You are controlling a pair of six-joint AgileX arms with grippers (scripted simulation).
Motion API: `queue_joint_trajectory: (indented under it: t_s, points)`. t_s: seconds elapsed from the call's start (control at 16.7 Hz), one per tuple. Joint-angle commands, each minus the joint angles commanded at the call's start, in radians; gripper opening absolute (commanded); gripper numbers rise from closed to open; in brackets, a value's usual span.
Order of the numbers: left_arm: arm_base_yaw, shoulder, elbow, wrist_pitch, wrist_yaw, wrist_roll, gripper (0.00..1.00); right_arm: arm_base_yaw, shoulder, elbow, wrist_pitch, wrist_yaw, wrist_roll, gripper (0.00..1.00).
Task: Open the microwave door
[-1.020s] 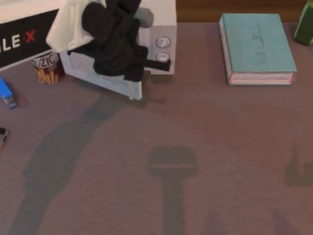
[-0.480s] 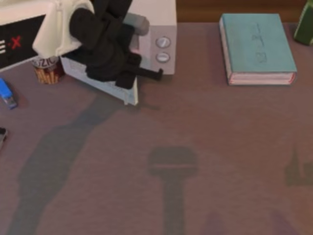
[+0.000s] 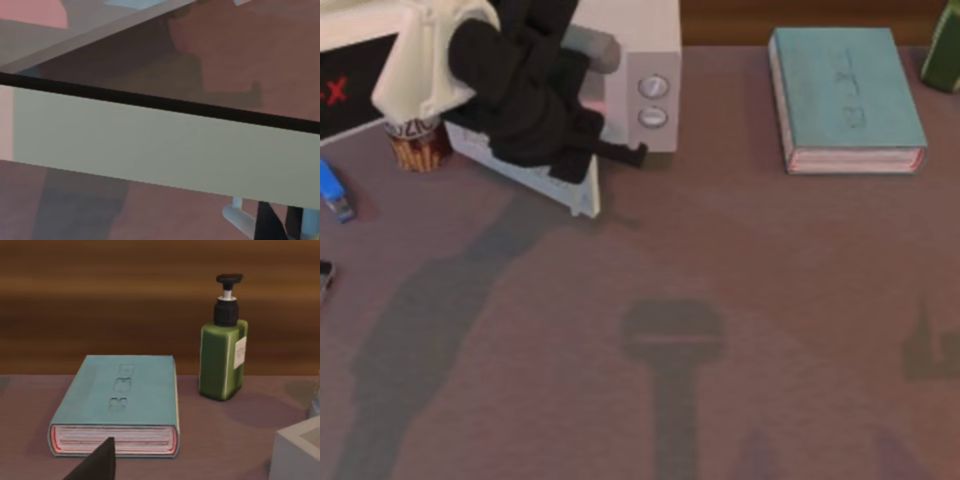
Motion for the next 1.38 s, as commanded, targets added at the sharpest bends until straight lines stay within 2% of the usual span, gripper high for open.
queue_joint_trajectory:
  t_s: [1.14, 1.38]
  points:
    - [0.000, 0.000, 0.000, 0.000, 0.000, 0.000, 0.00, 0.000, 0.000, 0.000, 0.000, 0.000, 0.000, 1.00]
    - [0.006, -0.015, -0.017, 0.006, 0.022, 0.027, 0.00, 0.000, 0.000, 0.000, 0.000, 0.000, 0.000, 1.00]
